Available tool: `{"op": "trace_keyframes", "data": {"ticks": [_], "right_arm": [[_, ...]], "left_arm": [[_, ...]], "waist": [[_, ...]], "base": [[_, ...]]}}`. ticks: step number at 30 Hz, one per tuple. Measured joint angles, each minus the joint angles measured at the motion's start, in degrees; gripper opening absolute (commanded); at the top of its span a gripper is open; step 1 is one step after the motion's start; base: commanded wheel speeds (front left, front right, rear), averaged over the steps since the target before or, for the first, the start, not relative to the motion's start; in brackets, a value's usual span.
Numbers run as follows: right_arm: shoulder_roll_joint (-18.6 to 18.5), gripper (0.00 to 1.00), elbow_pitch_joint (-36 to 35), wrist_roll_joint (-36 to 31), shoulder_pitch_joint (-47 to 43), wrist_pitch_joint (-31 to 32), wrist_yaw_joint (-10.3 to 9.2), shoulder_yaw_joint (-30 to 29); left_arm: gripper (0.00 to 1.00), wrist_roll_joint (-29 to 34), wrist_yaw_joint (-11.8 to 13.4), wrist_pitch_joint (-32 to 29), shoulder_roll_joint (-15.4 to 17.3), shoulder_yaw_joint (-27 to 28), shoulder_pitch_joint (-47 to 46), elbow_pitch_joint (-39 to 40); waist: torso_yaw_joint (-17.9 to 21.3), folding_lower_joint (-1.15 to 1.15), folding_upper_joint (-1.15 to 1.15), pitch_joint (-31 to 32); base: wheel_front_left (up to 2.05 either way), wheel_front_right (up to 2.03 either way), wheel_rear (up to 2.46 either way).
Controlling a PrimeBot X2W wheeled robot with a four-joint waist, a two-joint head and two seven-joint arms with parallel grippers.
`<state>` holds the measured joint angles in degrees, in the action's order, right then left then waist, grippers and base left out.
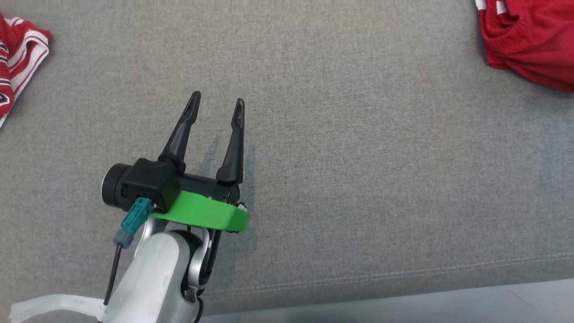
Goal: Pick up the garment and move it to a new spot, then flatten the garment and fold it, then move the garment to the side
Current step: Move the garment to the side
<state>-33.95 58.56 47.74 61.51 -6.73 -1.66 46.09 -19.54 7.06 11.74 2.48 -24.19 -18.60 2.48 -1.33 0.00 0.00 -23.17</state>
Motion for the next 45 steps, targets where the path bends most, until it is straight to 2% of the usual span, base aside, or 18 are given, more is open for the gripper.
{"op": "trace_keyframes", "data": {"ticks": [7,13,20,24,26,32,36,45], "right_arm": [[3.1,1.0,-2.6,-0.9,-0.3,-5.6,1.67,0.5],[7.5,1.0,-4.8,0.8,-3.2,-7.0,1.72,-0.8],[9.6,1.0,-8.3,-0.3,-7.8,-7.8,1.48,-0.5],[11.0,1.0,-11.1,-0.4,-10.8,-7.9,0.18,-0.9],[12.0,1.0,-13.6,-1.5,-12.7,-7.9,-1.3,-1.8],[15.9,1.0,-21.8,-3.2,-17.6,-7.9,-3.54,-5.6],[17.1,1.0,-24.2,-3.9,-21.9,-7.9,-4.55,-7.3],[19.3,1.0,-31.2,-9.4,-31.7,-7.9,-5.45,-11.1]], "left_arm": [[1.0,-1.2,0.0,0.5,0.0,1.7,1.5,-2.6],[1.0,-1.5,0.0,0.9,0.0,2.5,3.1,-4.6],[1.0,-2.5,0.0,1.0,0.0,3.9,5.5,-5.9],[1.0,-2.9,0.0,1.5,0.0,4.8,6.9,-6.4],[1.0,-2.9,0.0,1.5,0.1,5.7,7.6,-6.6],[1.0,-2.9,0.0,2.0,0.3,8.5,10.2,-7.3],[1.0,-2.9,0.0,2.0,0.3,10.1,11.5,-7.6],[1.0,-3.1,0.0,2.5,0.3,13.6,16.1,-9.0]], "waist": [[1.1,0.0,0.0,4.1],[1.9,0.0,0.0,8.0],[2.4,0.0,0.0,12.3],[2.3,0.0,0.0,14.3],[2.1,0.0,0.0,15.0],[1.7,0.0,0.0,16.8],[1.6,0.0,0.0,17.6],[2.7,0.0,0.0,19.4]], "base": [[0.0,0.0,0.0],[0.0,0.0,0.0],[0.0,0.0,0.0],[0.0,0.0,0.0],[0.0,0.0,0.0],[0.0,0.0,0.0],[0.0,0.0,0.0],[0.0,0.0,0.0]]}}
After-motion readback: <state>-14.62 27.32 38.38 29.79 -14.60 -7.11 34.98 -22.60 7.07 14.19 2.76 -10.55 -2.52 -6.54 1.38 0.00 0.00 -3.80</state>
